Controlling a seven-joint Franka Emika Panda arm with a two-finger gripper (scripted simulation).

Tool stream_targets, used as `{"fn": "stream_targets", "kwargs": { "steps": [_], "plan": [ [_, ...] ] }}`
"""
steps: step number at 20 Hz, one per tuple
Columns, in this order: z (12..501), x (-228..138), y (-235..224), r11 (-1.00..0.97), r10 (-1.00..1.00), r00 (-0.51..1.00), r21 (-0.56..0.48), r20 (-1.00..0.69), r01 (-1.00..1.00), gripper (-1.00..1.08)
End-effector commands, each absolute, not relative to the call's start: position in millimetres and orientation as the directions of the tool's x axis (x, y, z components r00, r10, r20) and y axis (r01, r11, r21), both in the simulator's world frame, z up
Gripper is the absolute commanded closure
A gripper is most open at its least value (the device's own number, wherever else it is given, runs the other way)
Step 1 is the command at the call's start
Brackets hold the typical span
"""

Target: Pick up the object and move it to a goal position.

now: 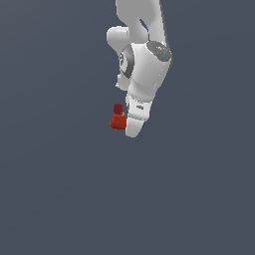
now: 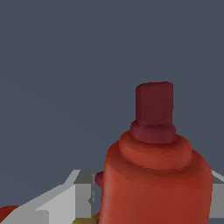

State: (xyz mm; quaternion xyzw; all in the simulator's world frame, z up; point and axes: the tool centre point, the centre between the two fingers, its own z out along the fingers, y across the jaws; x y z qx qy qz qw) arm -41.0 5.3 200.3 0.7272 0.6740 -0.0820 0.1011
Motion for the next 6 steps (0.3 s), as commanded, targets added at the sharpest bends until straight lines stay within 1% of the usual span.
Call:
{"fn": "stream_targets", "kwargs": {
  "steps": [1,6],
  "plan": [
    [211.0,-42.9,0.5,-0.07,0.964,0.078,0.039,-0.255,0.997,1.08],
    [217.9,-44.4,-3.2,-0.07,0.964,0.078,0.039,-0.255,0.997,1.08]
  ]
}}
